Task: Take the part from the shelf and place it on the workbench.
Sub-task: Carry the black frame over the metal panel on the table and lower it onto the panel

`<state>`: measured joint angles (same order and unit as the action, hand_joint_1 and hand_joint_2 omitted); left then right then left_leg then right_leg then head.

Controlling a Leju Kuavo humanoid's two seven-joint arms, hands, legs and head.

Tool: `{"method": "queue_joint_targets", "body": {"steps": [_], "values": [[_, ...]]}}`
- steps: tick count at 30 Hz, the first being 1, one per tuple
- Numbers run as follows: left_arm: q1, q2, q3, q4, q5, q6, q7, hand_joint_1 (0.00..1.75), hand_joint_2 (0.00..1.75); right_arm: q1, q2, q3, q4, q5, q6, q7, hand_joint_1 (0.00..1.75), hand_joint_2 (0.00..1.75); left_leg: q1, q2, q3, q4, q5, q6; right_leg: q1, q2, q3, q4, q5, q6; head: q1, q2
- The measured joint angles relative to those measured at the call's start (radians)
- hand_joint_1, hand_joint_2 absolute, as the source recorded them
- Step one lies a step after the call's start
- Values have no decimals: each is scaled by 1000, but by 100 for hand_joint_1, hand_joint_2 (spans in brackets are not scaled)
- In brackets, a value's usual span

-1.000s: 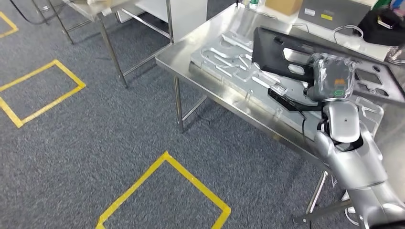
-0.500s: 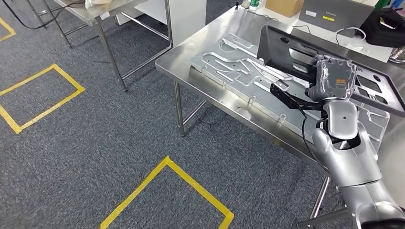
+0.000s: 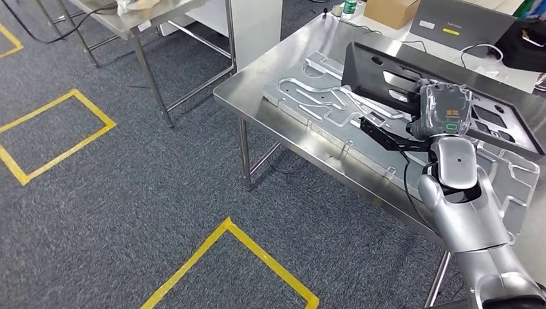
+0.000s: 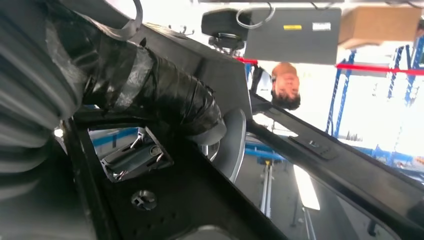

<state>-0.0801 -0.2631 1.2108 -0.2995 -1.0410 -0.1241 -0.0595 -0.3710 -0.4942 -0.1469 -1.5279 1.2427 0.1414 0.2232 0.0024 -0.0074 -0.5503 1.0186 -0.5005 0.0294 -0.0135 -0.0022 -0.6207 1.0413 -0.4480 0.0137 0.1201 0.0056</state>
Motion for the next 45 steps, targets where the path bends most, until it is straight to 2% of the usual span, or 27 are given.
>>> {"method": "queue_joint_targets", "body": {"steps": [2, 4, 7, 8, 9, 11, 13, 18, 20, 22, 23, 24, 25, 27, 28, 29, 30, 32, 34, 37, 38, 39, 40, 42, 43, 44, 45], "values": [[-2, 0, 0, 0, 0, 1, 0, 0, 175, 0, 3, 0, 0, -1, 0, 0, 175, 175, -1, 2, 3, 3, -10, -12, -5, 3, 12, -10, -8, -9, 0, 0], [-4, 0, 1, 0, 0, 2, 0, 0, 175, 0, 6, 0, 0, -1, 0, 0, 175, 175, -1, 3, -23, 64, -36, -22, -11, 2, 31, -19, -15, -19, 0, 0], [-2, 0, 2, 0, 2, 7, 3, 0, 175, 3, 17, 2, 0, -1, 0, -1, 175, 175, 2, 3, -145, 257, -83, -28, -9, 1, 54, -21, -34, -28, -1, 0], [-2, 0, 2, 0, 2, 8, 4, 0, 175, 6, 20, 3, 0, -1, 1, -1, 175, 175, 2, 3, -174, 284, -74, -27, -8, 1, 63, -20, -42, -28, -1, 0], [-1, 0, 3, 0, 2, 8, 6, 0, 175, 8, 23, 4, 0, -1, 1, -2, 175, 175, 2, 3, -182, 272, -44, -25, -8, 2, 73, -20, -50, -27, -1, 0], [2, 1, 3, 0, 2, 9, 7, 0, 175, 11, 27, 5, 2, -1, 3, -1, 175, 175, 0, 3, -150, 156, 46, -15, -8, 3, 94, -20, -68, -23, 0, 0], [3, 1, 4, 0, 2, 11, 10, 0, 175, 12, 31, 4, 8, -1, 7, 2, 175, 175, -5, 2, -109, 53, 90, -4, -6, 6, 104, -22, -84, -12, 0, 0], [0, 1, 5, 0, 2, 13, 14, 0, 175, 33, 37, -6, 37, -2, 16, 9, 175, 175, -5, -1, -59, -9, 68, 25, -8, 4, 117, -3, -89, 13, 0, 0], [1, 1, 5, 0, 1, 15, 15, 0, 175, 34, 39, -14, 50, -2, 17, 13, 175, 175, -4, -2, -37, -19, 60, 33, -10, 3, 66, 88, -120, 18, 0, 0], [0, 1, 5, 0, 1, 16, 15, 0, 175, 39, 42, -24, 69, 0, 23, 21, 175, 175, -5, -2, -21, -20, 45, 36, -10, 3, -19, 201, -158, 24, 0, 0], [0, 1, 5, 0, 1, 16, 16, 0, 175, 44, 45, -28, 81, 2, 27, 27, 175, 175, -6, -3, -10, -20, 36, 36, -10, 3, -50, 229, -160, 25, 0, 0], [1, 1, 5, 0, 0, 17, 16, 0, 175, 49, 47, -33, 94, 6, 32, 33, 175, 175, -8, -4, 3, -20, 26, 36, -10, 3, -67, 223, -144, 25, 0, 0], [1, 1, 5, 0, -1, 17, 17, 0, 175, 54, 49, -38, 107, 11, 36, 38, 175, 175, -9, -5, 18, -20, 15, 35, -10, 3, -67, 185, -107, 22, 0, 0], [2, 0, 5, 0, -2, 18, 18, 0, 175, 58, 50, -51, 136, 24, 39, 44, 175, 175, -12, -5, 47, -20, -7, 31, -4, 2, -47, 66, -11, 11, -2, 0], [2, -1, 5, 0, -3, 19, 19, 0, 175, 57, 50, -57, 151, 31, 40, 47, 175, 175, -12, -6, 55, -20, -17, 26, 2, 1, -38, 22, 16, 4, -2, 0], [2, -1, 5, 0, -4, 19, 19, 0, 175, 58, 50, -64, 165, 40, 41, 51, 175, 175, -11, -6, 60, -20, -25, 20, 8, 1, -32, -1, 33, -4, -3, 0], [0, -2, 5, 0, -4, 19, 20, 0, 175, 59, 50, -70, 178, 50, 42, 57, 175, 175, -10, -5, 65, -18, -30, 14, 14, 0, -30, -5, 28, -10, -3, 0], [-3, -2, 5, 0, -5, 20, 22, 0, 175, 61, 49, -83, 196, 71, 42, 68, 175, 175, -11, -4, 70, -8, -36, 3, 11, 1, -12, -16, 29, -20, -3, 0], [-5, -1, 5, 0, -6, 21, 24, 0, 175, 62, 51, -100, 210, 95, 45, 77, 175, 175, -11, -2, 39, 61, -37, -5, 2, 2, 11, -27, 21, -29, -4, 0], [-7, -1, 5, 0, -6, 24, 29, 0, 175, 69, 63, -122, 225, 139, 72, 89, 175, 175, -3, 0, -89, 246, -93, -18, 0, 2, 41, -33, -2, -37, -4, 0], [-6, -1, 5, 0, -6, 26, 31, 0, 175, 73, 70, -128, 229, 153, 81, 93, 175, 175, 0, 0, -123, 277, -112, -22, -1, 2, 52, -33, -11, -36, -4, 0], [-6, -1, 5, 0, -7, 27, 33, 0, 175, 78, 76, -134, 233, 164, 86, 97, 175, 175, 2, 0, -142, 276, -111, -24, -2, 3, 65, -33, -22, -34, -4, 0], [-4, -1, 5, 0, -7, 28, 34, 0, 175, 82, 82, -140, 237, 172, 90, 100, 175, 175, 4, 0, -145, 244, -86, -27, -4, 3, 80, -33, -33, -31, -4, 0], [-1, 0, 5, 0, -8, 29, 35, 0, 175, 85, 92, -151, 243, 179, 93, 104, 175, 175, 7, 1, -127, 121, 17, -30, -8, 5, 106, -31, -55, -21, -4, 0], [0, 0, 5, 0, -8, 29, 35, 0, 175, 85, 98, -156, 245, 181, 96, 105, 175, 175, 7, 1, -117, 69, 55, -27, -9, 7, 114, -27, -65, -15, -4, 0], [0, 0, 5, 0, -7, 29, 34, 0, 175, 84, 103, -161, 247, 183, 102, 105, 175, 175, 7, 0, -113, 38, 84, -22, -7, 8, 117, -24, -74, -8, -3, 0], [0, 0, 5, 0, -5, 27, 31, 0, 175, 84, 108, -166, 249, 185, 107, 105, 175, 175, 6, 0, -112, 26, 93, -14, -5, 9, 117, -22, -80, -1, -3, 0]]}}
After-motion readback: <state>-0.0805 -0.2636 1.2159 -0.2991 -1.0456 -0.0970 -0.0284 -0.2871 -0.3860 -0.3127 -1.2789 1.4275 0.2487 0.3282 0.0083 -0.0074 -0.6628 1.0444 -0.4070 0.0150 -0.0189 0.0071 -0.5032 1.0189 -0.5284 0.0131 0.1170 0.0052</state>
